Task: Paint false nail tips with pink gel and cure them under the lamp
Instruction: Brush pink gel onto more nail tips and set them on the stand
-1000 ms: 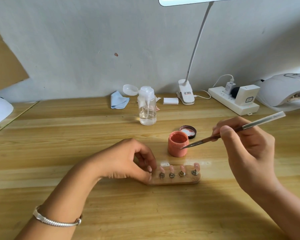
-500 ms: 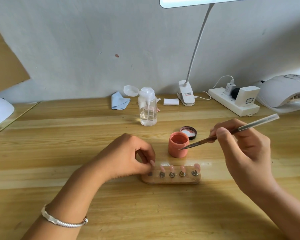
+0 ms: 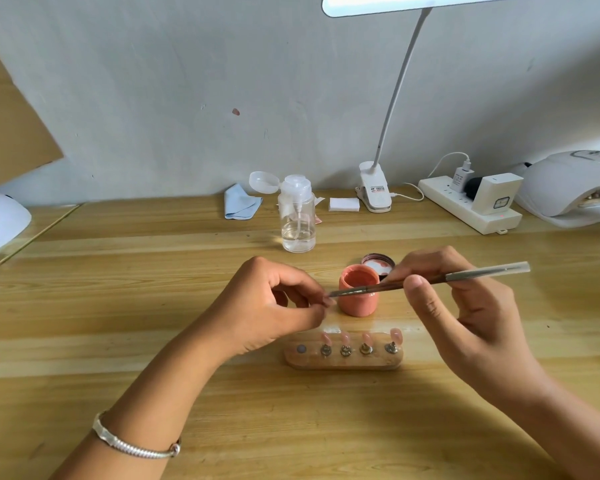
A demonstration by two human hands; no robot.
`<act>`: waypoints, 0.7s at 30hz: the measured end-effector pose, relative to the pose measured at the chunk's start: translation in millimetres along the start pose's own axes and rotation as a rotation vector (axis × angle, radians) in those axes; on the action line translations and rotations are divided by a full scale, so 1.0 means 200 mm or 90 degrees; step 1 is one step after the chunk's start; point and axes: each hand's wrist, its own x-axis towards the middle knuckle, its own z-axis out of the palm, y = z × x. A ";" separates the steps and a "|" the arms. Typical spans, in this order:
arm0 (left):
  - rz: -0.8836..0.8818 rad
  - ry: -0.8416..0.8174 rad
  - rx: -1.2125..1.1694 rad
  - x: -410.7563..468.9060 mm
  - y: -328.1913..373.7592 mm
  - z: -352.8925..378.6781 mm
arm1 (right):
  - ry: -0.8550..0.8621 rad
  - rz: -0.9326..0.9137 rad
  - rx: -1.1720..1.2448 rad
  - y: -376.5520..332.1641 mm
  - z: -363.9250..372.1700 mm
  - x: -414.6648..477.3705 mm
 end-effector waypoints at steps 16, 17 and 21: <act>-0.033 -0.011 -0.014 -0.01 0.02 0.00 | 0.019 0.007 0.009 0.00 0.00 0.00; -0.035 -0.013 -0.013 -0.01 0.02 0.00 | 0.008 0.000 0.006 -0.01 0.01 0.00; -0.036 -0.012 -0.017 -0.01 0.02 0.00 | 0.024 0.007 -0.001 0.00 0.00 0.00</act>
